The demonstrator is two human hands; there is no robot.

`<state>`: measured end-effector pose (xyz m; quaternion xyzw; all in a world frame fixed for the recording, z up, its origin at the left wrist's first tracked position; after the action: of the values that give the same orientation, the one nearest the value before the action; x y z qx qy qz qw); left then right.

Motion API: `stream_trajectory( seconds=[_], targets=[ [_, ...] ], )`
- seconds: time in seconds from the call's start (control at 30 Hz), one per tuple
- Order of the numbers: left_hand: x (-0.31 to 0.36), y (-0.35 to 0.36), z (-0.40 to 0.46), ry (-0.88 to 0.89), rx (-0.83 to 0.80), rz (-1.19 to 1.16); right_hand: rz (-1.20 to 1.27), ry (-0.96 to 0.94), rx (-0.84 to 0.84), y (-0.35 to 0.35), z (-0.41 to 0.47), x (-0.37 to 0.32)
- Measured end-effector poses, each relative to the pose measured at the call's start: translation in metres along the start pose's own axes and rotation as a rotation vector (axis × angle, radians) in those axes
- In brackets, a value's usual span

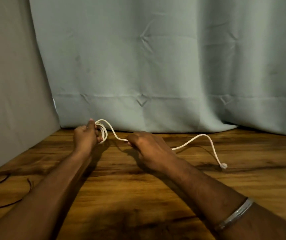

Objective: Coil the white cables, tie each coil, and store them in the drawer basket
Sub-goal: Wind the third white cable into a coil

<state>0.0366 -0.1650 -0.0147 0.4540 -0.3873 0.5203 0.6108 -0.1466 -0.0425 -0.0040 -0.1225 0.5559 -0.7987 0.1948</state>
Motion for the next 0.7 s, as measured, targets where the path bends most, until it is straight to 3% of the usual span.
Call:
stream_trajectory(
  seconds=[0.13,0.3,0.47,0.7],
  targets=[
    [-0.007,0.016,-0.010,0.085,-0.107,0.244,-0.003,0.062,0.108,-0.004,-0.004,0.002],
    [-0.010,0.035,-0.024,0.137,-0.300,0.212,-0.006,0.012,0.159,0.000,0.004,0.005],
    [-0.016,0.050,-0.039,0.140,-0.417,0.221,0.438,-0.027,0.132,0.018,0.009,0.009],
    [-0.010,0.067,-0.053,-0.128,-0.609,-0.120,0.973,0.115,0.374,0.014,0.009,0.017]
  ],
)
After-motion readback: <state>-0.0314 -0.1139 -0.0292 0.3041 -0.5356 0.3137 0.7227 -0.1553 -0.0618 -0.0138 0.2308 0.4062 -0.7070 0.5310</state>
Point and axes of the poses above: each hand's wrist, its own z-axis towards the middle knuckle, its own y-axis out of the palm, x = y × z, the point moved 2 cm from there along z, towards the middle knuckle, and after that the axes turned 15 degrees about -x, right-handed, at the moved point
